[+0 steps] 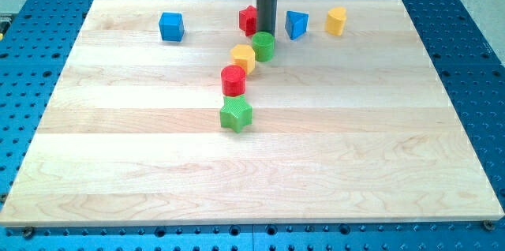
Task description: Move the red circle diagonally to the red star
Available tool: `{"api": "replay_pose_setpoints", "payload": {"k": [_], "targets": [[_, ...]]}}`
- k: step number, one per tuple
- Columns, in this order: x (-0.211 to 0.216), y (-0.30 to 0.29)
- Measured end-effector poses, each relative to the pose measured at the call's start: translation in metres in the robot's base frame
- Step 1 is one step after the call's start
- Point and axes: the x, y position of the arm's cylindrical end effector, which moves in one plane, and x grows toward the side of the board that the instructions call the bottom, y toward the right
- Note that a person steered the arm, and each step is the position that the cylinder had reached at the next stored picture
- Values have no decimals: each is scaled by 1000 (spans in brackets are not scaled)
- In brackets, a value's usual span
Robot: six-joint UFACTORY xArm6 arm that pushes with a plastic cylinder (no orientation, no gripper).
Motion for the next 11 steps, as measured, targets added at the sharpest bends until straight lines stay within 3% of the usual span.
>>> {"api": "replay_pose_setpoints", "payload": {"k": [2,3,4,5,6,8,11], "targets": [[90,87],[128,45],[126,-28],[91,-95],[93,-109],[52,-152],[134,-166]]}}
